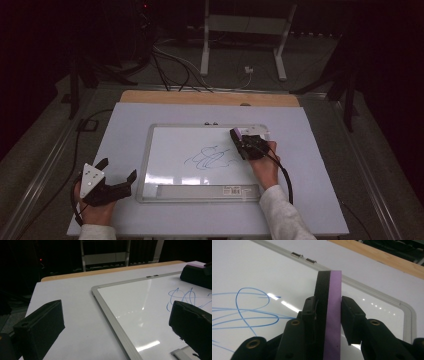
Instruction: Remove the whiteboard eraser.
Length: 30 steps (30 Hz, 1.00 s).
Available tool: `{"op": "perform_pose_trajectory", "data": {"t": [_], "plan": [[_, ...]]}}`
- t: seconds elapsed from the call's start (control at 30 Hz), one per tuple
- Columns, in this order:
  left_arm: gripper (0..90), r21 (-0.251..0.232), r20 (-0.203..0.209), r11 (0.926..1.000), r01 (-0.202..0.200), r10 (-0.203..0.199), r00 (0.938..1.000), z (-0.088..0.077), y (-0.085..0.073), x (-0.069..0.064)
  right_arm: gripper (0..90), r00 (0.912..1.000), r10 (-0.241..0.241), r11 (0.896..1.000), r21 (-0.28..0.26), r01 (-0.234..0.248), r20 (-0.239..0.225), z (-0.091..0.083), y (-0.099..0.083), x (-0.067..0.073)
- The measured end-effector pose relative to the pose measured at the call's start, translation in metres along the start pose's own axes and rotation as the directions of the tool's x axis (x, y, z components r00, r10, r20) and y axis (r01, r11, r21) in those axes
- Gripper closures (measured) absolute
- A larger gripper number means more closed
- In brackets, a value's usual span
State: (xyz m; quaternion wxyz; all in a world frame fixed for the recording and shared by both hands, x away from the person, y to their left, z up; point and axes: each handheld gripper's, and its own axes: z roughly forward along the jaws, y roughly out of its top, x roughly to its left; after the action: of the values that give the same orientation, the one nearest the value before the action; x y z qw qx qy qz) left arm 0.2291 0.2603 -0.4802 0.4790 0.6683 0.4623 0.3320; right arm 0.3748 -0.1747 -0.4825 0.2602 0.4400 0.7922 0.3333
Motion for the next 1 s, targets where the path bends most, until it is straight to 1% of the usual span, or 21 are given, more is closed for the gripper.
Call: {"op": "perform_pose_trajectory", "data": {"t": [0.2,0.37,0.43,0.47,0.5,0.63,0.7,0.73,0.83,0.9,0.97,1.0], "plan": [[0.8,0.0,-0.001,1.0,-0.001,0.001,1.0,0.0,0.0,0.0,66.5,0.9988,-0.046,0.999,0.002,0.046,0.015,0.0,0.001,0.008],[0.8,0.0,-0.002,1.0,-0.001,0.001,1.0,0.0,0.0,0.0,63.5,0.9978,-0.066,0.998,0.005,0.065,0.012,0.0,0.002,0.015],[0.8,0.001,-0.002,1.0,-0.001,0.001,1.0,0.0,0.0,0.0,61.1,0.9975,-0.071,0.997,0.008,0.071,-0.003,0.0,0.002,0.016],[0.8,0.001,-0.002,1.0,0.0,0.0,1.0,0.0,0.0,0.0,59.7,0.9965,-0.083,0.997,0.007,0.083,-0.005,0.0,0.002,0.02],[0.8,0.002,-0.002,1.0,-0.001,0.001,1.0,0.0,0.0,0.0,59.7,0.9965,-0.083,0.997,0.007,0.083,-0.005,0.0,0.002,0.02],[0.8,0.001,-0.002,1.0,0.0,0.0,1.0,0.0,0.0,0.0,57.5,0.9952,-0.09,0.996,-0.006,0.09,-0.039,-0.001,0.004,0.025],[0.8,0.001,-0.002,1.0,0.0,0.0,1.0,0.0,0.0,0.0,56.8,0.9949,-0.081,0.997,-0.008,0.08,-0.061,-0.002,0.004,0.026],[0.8,0.001,-0.003,1.0,-0.001,0.001,1.0,0.0,0.0,0.0,56.1,0.9948,-0.081,0.997,-0.01,0.08,-0.062,-0.001,0.004,0.027],[0.8,0.005,-0.002,1.0,-0.002,0.002,1.0,0.0,0.0,0.0,53.8,0.9945,-0.048,0.999,-0.013,0.047,-0.093,-0.001,0.004,0.025],[0.8,0.005,-0.002,1.0,-0.002,0.002,1.0,0.0,0.0,0.0,48.5,0.9924,-0.01,1.0,-0.019,0.008,-0.123,-0.001,0.004,0.022],[0.8,0.005,-0.001,1.0,-0.001,0.001,1.0,0.0,0.0,0.0,38.6,0.9882,0.045,0.999,-0.02,-0.049,-0.146,0.0,0.004,0.019],[0.8,0.006,-0.002,1.0,-0.001,0.001,1.0,0.0,0.0,0.0,35.3,0.9854,0.067,0.997,-0.019,-0.071,-0.157,0.0,0.004,0.017]]}}
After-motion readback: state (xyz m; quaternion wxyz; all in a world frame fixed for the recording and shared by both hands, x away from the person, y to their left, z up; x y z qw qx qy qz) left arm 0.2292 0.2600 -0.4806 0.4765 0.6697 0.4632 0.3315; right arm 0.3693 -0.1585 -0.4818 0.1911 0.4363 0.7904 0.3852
